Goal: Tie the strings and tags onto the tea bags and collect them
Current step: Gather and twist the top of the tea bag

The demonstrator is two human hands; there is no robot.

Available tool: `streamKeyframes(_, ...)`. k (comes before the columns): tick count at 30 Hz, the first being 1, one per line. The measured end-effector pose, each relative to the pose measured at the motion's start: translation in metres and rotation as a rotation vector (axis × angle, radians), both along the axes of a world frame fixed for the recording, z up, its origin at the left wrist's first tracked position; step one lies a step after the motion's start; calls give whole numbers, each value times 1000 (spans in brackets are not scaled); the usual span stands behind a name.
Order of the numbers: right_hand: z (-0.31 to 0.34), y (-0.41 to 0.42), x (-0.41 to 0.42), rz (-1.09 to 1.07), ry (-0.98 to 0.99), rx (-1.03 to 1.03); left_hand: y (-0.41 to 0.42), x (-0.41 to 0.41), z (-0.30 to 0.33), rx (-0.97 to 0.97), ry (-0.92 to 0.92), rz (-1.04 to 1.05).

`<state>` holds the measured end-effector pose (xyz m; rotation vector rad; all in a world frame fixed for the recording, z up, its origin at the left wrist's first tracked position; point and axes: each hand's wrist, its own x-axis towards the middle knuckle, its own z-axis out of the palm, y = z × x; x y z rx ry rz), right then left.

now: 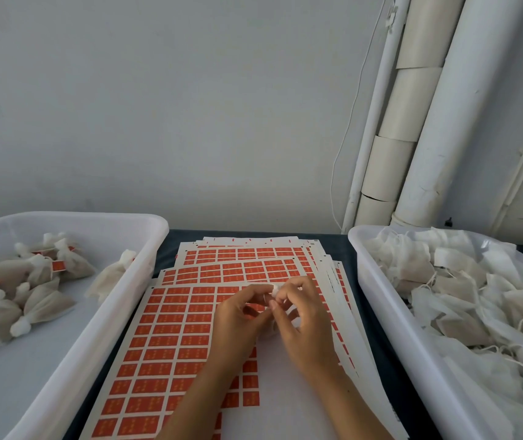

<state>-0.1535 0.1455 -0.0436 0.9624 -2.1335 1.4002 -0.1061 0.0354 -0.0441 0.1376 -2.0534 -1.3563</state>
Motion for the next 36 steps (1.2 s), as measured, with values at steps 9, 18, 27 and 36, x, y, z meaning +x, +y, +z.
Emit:
streamKeyframes(9,1,-2,0,74,-59,-44,-1,0,0,9,27,-29)
streamKeyframes(18,0,-6,2,124,-227,-154,-1,1,2,149,33,-96)
streamKeyframes(27,0,-1,-1,137,-380,-108,-1,1,2,285,-15,-66)
streamKeyframes(36,4,1,-1,218,-362,-131,-2,1,1,208,-30,-57)
